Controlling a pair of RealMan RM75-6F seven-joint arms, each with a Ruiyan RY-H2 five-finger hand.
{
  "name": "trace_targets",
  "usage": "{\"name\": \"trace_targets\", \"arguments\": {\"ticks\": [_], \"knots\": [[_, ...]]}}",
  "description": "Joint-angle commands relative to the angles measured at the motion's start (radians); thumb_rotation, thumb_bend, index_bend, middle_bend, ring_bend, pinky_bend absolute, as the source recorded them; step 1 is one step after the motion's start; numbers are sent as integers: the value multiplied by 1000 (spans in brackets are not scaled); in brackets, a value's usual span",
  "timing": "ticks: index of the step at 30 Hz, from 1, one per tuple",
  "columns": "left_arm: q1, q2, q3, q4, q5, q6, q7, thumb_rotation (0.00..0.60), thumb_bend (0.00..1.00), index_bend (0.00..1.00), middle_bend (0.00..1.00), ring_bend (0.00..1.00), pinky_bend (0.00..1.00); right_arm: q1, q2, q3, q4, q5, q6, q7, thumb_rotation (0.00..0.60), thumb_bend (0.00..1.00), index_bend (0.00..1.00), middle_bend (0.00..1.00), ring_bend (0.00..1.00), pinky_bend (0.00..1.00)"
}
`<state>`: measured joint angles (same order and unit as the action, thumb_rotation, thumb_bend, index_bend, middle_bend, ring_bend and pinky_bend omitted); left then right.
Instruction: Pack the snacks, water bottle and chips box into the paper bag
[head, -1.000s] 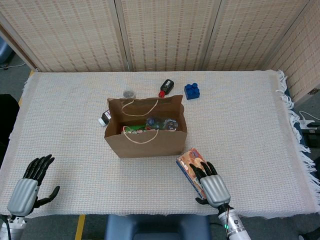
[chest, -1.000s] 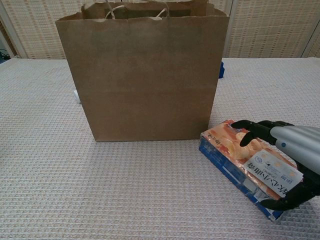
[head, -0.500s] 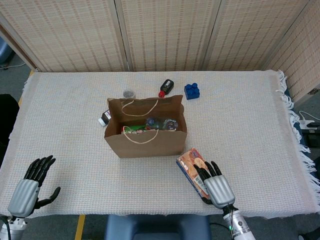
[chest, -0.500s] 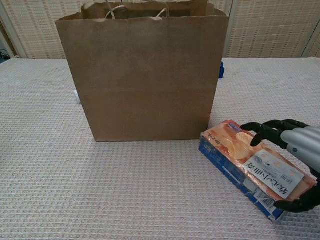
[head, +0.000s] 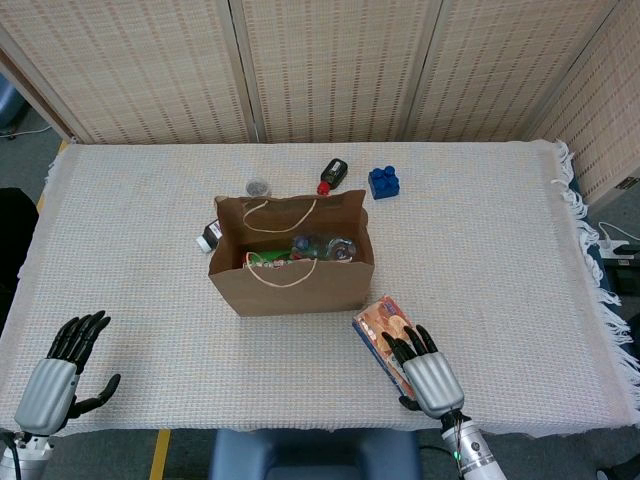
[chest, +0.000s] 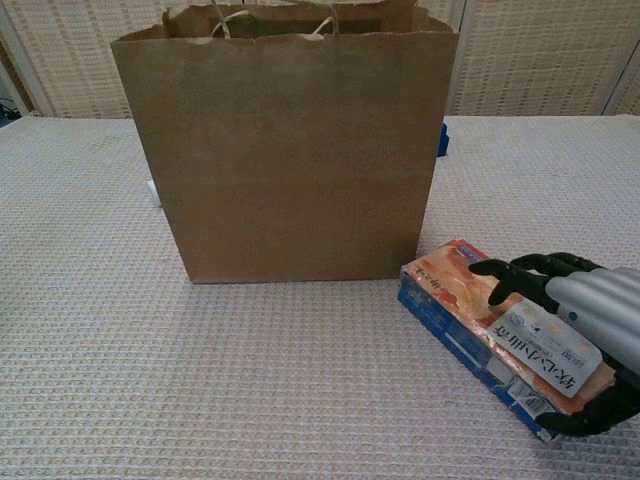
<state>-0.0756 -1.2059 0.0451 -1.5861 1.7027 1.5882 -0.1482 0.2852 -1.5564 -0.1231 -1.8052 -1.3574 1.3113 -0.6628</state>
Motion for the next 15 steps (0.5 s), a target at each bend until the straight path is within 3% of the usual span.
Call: {"name": "trace_targets", "arguments": {"ticks": [1,15], "knots": [[0,0,0,0,0,0,0,600,349,0,0,0,15,-3,3,3,-2,-8,1,-4,600,0,0,214,0,0],[1,2,4,-5,4,0,4,600,350,0,0,0,16,-24,90,23,6,-10,20,-9,600,0,0,214,0,0]]}}
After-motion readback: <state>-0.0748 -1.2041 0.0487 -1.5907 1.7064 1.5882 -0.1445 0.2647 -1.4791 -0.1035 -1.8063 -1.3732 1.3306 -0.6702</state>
